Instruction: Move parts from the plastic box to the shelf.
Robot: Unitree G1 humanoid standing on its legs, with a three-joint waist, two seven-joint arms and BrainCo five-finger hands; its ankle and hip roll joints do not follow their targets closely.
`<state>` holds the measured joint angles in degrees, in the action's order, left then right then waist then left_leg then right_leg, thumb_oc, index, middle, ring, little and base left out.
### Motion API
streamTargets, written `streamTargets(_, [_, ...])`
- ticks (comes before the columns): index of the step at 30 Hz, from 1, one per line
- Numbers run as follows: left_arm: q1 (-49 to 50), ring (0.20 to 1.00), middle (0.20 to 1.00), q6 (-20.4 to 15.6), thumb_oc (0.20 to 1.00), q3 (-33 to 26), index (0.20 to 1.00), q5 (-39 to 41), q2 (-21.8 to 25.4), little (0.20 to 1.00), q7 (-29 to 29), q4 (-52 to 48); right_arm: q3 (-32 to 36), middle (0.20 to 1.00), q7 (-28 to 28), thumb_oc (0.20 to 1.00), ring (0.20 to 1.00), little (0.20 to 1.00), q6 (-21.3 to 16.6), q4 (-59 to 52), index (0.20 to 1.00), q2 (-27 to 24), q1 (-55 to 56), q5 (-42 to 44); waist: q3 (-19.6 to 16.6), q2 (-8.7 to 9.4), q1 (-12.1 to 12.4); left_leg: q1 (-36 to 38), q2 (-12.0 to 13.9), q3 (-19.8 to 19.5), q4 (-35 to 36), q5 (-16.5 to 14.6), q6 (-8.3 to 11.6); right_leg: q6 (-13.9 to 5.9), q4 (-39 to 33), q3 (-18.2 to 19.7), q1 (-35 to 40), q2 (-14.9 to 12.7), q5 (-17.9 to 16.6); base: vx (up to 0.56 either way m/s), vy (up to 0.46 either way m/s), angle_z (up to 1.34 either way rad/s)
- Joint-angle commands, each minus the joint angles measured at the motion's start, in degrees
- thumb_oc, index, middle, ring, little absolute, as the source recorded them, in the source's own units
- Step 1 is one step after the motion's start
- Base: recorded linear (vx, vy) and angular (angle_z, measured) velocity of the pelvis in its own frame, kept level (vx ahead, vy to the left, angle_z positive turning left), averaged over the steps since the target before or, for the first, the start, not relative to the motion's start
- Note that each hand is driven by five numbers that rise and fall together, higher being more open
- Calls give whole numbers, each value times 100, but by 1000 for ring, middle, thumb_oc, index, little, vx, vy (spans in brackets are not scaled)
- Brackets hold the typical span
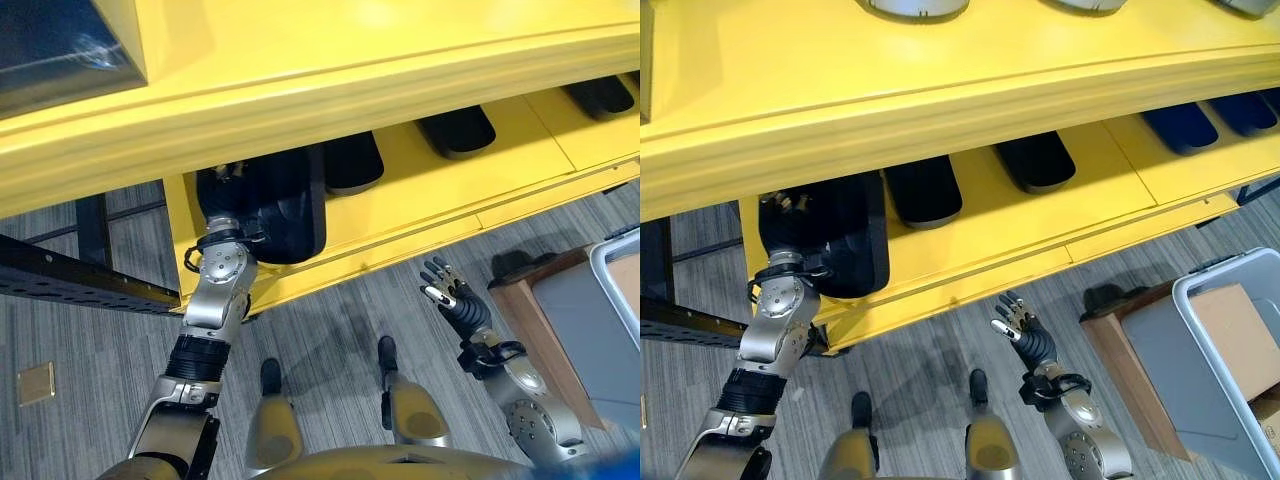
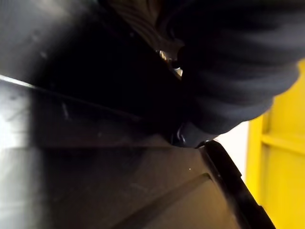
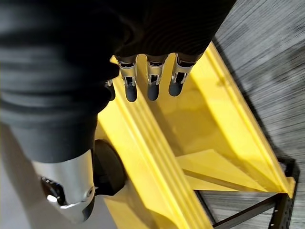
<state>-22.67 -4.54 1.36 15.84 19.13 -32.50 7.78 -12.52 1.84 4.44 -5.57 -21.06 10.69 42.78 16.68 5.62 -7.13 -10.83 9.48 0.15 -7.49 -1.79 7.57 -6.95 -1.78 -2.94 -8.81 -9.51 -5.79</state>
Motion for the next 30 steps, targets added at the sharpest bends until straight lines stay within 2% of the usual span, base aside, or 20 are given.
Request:
streamTargets(1, [-597,200,200,-363,200,-198,200,-573,310,200,-456,143,-12,1000,-82,1000,1000,1000,-455,-507,1000,-191,-75,332,-108,-6,-49,-211,217,56,-409,-164,-49,-145,965,-64,-197,-227,912,-32,-3,-5])
streamTargets(7, [-802,200,200,-349,200,-282,200,-531,519,200,-541,430,6,1000,-111,1000,1000,1000,-501,-426,1000,-223,-127,318,-61,-24,-92,-289,249,84,-484,-165,-18,-153,1049,-33,-312,-212,918,-23,-2,-3])
streamTargets(18, [-1549,200,200,-343,200,-108,200,128,1023,200,-325,1143,-118,1000,-37,1000,1000,1000,-423,-342,1000,-298,-306,286,113,-70,-130,-722,206,10,-892,-246,-16,-173,1370,-6,-678,-262,958,-37,7,0])
streamTargets(23, [-1836,200,200,-451,200,-64,200,720,1190,200,-220,1458,-154,1000,-53,1000,1000,1000,-379,-316,1000,-349,-463,275,243,-123,-123,-1111,159,-113,-1435,-438,-58,-154,1963,46,-1036,-295,1159,-65,13,5])
streamTargets(25, [-1952,200,200,-495,200,-17,200,1113,1299,200,-97,1719,-194,1000,-63,1000,1000,1000,-356,-278,1000,-338,-572,286,288,-155,-114,-1397,116,-197,-1836,-570,-99,-130,2437,63,-1323,-350,1324,-69,9,13])
streamTargets(30, [-1956,200,200,-618,200,-59,200,1753,1245,200,15,1941,-278,1000,-64,1000,1000,1000,-331,-224,1000,-301,-658,289,304,-174,-70,-1831,53,-385,-2393,-767,-138,-70,3109,81,-1709,-438,1600,-57,-1,14])
